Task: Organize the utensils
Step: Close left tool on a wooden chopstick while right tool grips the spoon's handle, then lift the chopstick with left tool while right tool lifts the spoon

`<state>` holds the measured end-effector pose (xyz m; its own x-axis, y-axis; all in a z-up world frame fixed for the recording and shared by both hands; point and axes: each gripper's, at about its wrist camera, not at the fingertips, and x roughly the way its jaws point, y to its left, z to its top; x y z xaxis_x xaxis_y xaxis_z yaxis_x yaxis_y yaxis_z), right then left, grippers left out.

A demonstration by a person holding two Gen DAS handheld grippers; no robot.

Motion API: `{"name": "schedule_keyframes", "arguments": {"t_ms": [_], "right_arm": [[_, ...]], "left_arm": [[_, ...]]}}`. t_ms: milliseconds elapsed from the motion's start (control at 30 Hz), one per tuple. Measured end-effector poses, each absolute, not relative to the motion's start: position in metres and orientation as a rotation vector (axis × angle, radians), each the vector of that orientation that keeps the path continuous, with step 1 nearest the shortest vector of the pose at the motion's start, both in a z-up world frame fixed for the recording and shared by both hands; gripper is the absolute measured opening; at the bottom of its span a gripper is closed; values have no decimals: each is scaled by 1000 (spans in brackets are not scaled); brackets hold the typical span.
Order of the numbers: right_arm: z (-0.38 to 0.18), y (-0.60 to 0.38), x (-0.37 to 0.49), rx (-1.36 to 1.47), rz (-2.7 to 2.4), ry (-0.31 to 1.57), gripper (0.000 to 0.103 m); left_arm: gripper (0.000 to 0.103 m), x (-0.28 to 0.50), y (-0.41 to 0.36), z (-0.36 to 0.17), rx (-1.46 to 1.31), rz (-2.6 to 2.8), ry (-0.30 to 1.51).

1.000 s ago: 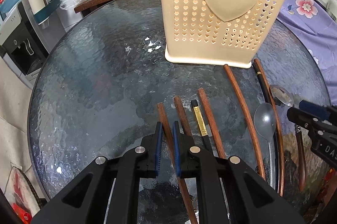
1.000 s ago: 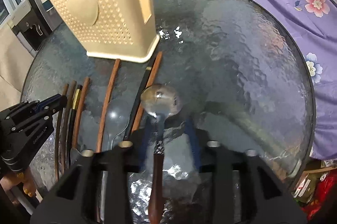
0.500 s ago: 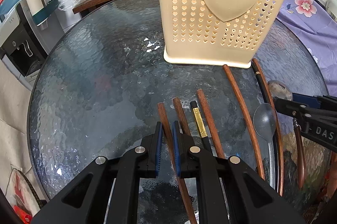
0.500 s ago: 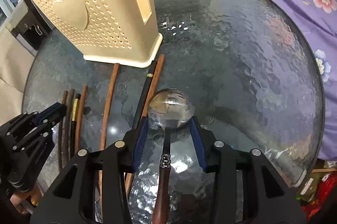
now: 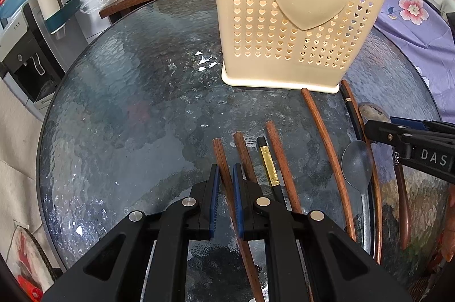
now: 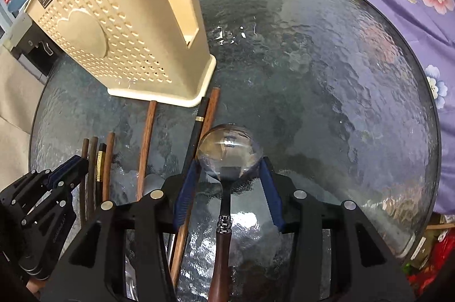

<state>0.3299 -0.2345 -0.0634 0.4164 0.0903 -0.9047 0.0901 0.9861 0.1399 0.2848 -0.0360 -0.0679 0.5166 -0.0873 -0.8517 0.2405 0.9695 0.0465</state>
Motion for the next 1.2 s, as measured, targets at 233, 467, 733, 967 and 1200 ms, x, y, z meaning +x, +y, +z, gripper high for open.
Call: {"name": "schedule_keyframes", "arguments": {"t_ms": [233,467,733,967,1200], "right_arm": [[-65,-229,330,145,10,1119,43],[-58,-233,312,138,38,1041,13],[-58,-242,314,163,35,1047,23],[-55,-249,320,168,-13,1077,37],[-65,-240,322,154,21,1094,36]], "left_arm": [[9,283,-36,-68,152,-191,1009],[8,283,-28,-65,96,-204,1003],[8,283,-29,-64,96,-204,997],[8,284,-23,-62,81,-202,988],[8,286,-23,-65,84,-201,992]]}}
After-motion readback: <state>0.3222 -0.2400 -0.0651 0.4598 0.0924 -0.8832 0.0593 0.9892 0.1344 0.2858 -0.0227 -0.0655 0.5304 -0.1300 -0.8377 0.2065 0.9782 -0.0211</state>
